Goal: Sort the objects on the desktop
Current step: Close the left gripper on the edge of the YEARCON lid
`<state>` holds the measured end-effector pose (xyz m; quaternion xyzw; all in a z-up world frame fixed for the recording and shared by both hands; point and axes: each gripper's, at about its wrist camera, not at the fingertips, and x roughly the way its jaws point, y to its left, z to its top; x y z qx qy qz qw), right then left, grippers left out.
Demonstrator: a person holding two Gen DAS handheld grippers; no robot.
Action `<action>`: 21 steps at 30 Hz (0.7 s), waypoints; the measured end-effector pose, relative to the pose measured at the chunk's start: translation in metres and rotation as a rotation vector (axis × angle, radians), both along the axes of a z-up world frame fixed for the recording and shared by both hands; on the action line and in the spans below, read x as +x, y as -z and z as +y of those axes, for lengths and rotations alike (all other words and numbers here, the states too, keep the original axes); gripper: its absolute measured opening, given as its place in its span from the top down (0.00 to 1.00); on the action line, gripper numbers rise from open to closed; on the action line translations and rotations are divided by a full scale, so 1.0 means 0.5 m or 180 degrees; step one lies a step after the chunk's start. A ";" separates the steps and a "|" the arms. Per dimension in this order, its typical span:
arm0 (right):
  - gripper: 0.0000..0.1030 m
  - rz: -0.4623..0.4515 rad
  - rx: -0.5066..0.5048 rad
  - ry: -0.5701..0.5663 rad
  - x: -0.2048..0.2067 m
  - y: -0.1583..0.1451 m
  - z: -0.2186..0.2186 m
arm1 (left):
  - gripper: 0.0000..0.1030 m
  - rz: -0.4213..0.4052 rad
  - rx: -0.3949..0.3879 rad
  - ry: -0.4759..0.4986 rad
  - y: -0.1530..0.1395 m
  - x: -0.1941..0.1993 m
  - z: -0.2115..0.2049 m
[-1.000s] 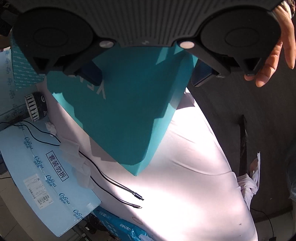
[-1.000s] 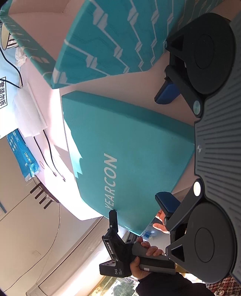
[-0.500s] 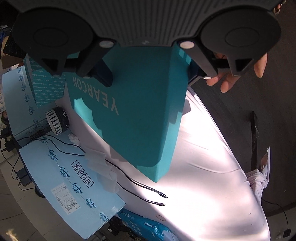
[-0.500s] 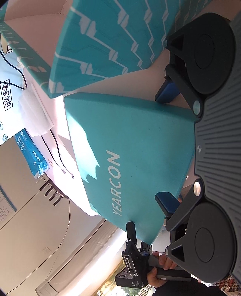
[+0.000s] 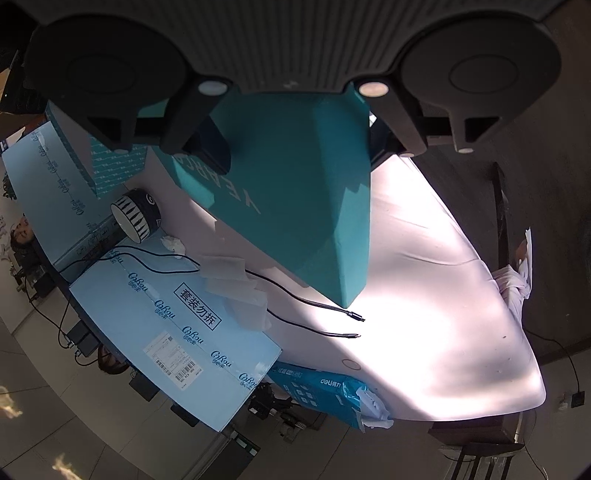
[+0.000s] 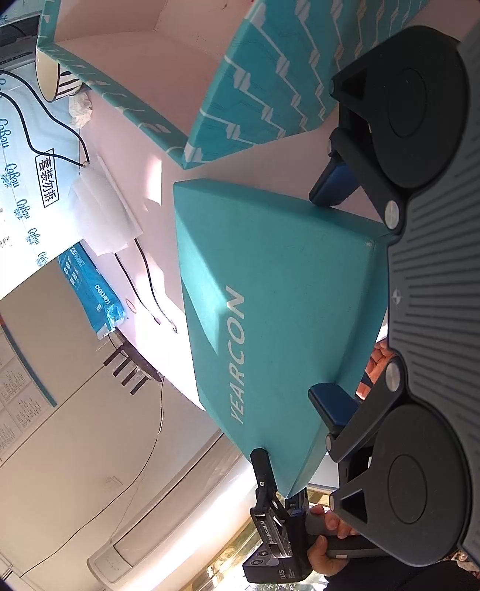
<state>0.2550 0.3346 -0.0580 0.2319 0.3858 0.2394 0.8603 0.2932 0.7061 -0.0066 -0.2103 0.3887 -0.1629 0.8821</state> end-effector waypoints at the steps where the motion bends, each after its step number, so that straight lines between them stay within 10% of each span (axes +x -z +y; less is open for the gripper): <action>1: 0.00 -0.0003 0.0012 -0.0017 -0.002 -0.004 -0.001 | 0.26 -0.0058 0.0039 0.0000 -0.011 -0.005 -0.003; 11: 0.00 -0.0156 0.0142 -0.0188 -0.027 -0.044 0.000 | 0.28 -0.0448 0.0330 -0.0057 -0.106 -0.039 -0.028; 21: 0.00 0.0161 0.0152 -0.0563 -0.029 0.023 -0.005 | 0.30 0.0288 0.0280 -0.0014 -0.006 -0.028 -0.002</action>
